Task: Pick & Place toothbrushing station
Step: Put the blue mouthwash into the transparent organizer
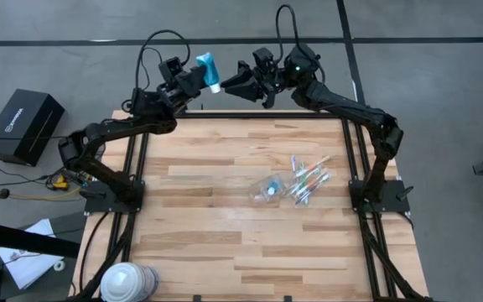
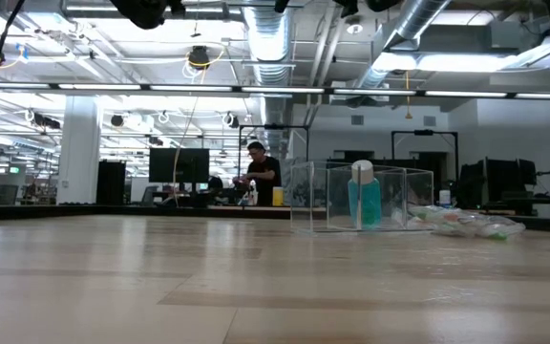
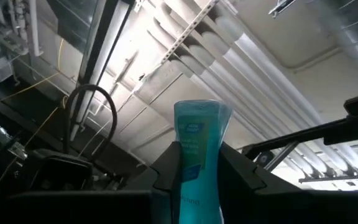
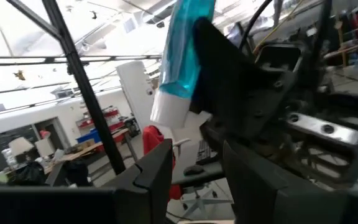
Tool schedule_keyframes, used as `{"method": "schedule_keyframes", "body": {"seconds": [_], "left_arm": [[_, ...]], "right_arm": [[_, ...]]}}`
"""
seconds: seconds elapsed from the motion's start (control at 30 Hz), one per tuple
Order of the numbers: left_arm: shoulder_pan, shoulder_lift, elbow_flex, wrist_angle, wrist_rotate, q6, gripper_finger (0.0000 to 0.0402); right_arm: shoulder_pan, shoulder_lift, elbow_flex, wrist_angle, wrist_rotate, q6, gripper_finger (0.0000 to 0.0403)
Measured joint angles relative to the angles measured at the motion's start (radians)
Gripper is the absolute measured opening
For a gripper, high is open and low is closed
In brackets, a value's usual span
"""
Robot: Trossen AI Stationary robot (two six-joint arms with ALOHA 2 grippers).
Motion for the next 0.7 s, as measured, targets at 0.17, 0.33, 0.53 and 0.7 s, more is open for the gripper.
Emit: {"method": "schedule_keyframes", "body": {"seconds": [0.17,0.33,0.53,0.7], "left_arm": [[0.004,0.001,0.004,-0.047,-0.008,-0.002,0.0061],[0.004,0.001,0.004,-0.055,0.003,0.006,0.0061],[0.004,0.001,0.004,-0.104,0.038,0.023,0.0061],[0.004,0.001,0.004,-0.109,0.058,0.026,0.0061]], "right_arm": [[-0.006,0.000,0.000,-0.018,-0.002,0.003,0.0144],[-0.004,0.000,0.000,-0.013,-0.007,0.023,0.0152],[-0.004,0.000,0.000,-0.011,-0.058,0.079,0.0157],[0.001,0.000,0.000,-0.003,-0.079,0.114,0.0154]]}}
